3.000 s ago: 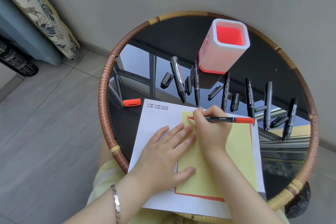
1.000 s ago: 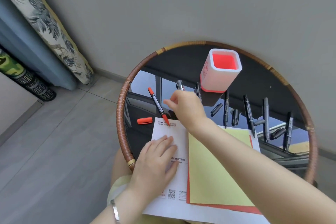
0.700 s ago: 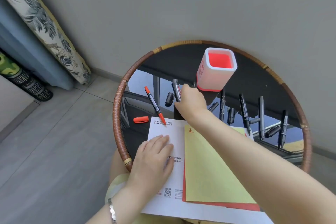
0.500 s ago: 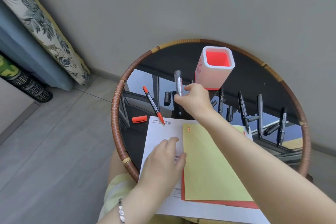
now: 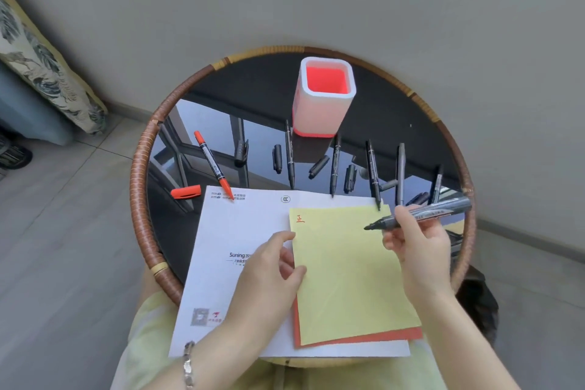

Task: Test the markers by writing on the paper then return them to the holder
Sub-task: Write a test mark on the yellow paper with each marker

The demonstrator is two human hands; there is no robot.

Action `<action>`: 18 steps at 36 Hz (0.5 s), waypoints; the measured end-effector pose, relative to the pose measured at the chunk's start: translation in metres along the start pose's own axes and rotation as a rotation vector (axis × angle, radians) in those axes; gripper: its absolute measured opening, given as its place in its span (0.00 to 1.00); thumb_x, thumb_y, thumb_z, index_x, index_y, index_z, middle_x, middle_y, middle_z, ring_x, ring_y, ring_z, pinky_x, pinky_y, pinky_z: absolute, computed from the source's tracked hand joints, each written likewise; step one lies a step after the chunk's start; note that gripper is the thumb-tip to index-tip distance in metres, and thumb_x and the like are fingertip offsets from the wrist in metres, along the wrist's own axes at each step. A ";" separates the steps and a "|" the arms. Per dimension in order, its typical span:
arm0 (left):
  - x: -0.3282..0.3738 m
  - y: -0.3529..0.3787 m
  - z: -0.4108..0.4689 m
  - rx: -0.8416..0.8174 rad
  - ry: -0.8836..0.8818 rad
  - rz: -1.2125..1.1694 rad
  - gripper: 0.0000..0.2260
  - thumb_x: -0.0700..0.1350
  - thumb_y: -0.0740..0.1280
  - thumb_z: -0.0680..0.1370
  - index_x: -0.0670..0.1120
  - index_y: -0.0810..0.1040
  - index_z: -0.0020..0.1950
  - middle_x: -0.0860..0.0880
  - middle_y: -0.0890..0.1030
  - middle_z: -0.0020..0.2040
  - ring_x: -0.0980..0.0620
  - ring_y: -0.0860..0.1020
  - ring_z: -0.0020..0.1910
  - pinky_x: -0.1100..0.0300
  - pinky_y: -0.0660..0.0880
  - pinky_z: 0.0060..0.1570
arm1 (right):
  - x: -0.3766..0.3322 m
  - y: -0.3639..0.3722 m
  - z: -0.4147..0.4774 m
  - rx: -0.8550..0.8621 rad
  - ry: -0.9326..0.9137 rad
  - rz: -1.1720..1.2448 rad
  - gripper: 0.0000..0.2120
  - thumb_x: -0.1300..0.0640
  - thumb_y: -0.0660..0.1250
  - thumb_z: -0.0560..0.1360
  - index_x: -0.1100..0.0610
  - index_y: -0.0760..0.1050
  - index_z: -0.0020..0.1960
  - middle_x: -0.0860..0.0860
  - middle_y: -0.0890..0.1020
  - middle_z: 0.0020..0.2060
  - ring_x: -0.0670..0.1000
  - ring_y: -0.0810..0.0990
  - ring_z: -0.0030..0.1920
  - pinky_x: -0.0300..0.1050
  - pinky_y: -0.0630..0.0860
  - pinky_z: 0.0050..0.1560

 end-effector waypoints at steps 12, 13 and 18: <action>0.035 0.023 -0.014 0.144 0.667 0.629 0.14 0.41 0.61 0.69 0.45 0.82 0.49 0.46 0.81 0.54 0.48 0.71 0.53 0.57 0.67 0.47 | 0.007 0.028 -0.004 -0.061 -0.103 -0.053 0.06 0.62 0.66 0.74 0.51 0.76 0.46 0.52 0.83 0.37 0.45 0.83 0.35 0.35 0.78 0.32; 0.036 0.025 -0.015 0.128 0.700 0.643 0.15 0.41 0.59 0.69 0.44 0.82 0.48 0.47 0.81 0.55 0.48 0.71 0.54 0.57 0.66 0.48 | 0.006 0.031 -0.003 -0.062 -0.119 -0.079 0.06 0.61 0.67 0.73 0.51 0.75 0.45 0.54 0.82 0.40 0.44 0.82 0.34 0.35 0.78 0.32; 0.028 0.030 -0.017 0.114 0.745 0.631 0.14 0.43 0.60 0.72 0.45 0.82 0.52 0.49 0.81 0.57 0.50 0.72 0.58 0.56 0.67 0.51 | 0.007 0.048 0.001 -0.036 -0.150 -0.171 0.08 0.58 0.72 0.69 0.53 0.73 0.39 0.57 0.79 0.37 0.40 0.75 0.27 0.30 0.70 0.27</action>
Point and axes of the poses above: each hand's wrist, its own z-axis towards the middle knuckle, its own y-axis out of the palm, x = y × z, the point moved 9 cm from there along z, towards the middle knuckle
